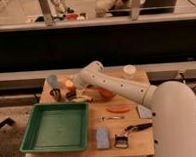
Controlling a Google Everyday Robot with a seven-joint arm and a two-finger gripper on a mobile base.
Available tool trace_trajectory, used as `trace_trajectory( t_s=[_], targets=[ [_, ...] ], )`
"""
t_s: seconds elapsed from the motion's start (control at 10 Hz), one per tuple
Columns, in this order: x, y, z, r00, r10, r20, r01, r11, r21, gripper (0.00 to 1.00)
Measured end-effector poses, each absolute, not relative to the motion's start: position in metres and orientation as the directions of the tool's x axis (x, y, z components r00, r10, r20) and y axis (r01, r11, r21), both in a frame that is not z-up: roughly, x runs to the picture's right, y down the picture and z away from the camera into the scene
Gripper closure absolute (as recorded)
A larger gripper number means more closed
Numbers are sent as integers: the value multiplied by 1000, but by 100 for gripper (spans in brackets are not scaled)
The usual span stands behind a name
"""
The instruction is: Place eraser in metal cup
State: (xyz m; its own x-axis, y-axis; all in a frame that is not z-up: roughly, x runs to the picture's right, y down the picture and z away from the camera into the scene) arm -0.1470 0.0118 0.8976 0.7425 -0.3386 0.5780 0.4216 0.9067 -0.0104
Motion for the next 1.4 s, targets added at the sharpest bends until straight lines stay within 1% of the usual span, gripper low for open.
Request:
trace_trajectory(
  t_s=[0.1, 0.2, 0.3, 0.7, 1.0, 1.4],
  targets=[
    [-145, 13, 901, 746, -330, 579, 418, 908, -20, 37],
    [-144, 16, 906, 748, -321, 580, 416, 909, -32, 42],
    [-143, 18, 911, 751, -313, 581, 414, 909, -46, 43],
    [-139, 21, 926, 769, -291, 569, 418, 903, -104, 43],
    [-137, 24, 931, 781, -276, 560, 433, 886, -166, 43],
    [-131, 29, 935, 781, -267, 564, 450, 867, -212, 43]
  ],
)
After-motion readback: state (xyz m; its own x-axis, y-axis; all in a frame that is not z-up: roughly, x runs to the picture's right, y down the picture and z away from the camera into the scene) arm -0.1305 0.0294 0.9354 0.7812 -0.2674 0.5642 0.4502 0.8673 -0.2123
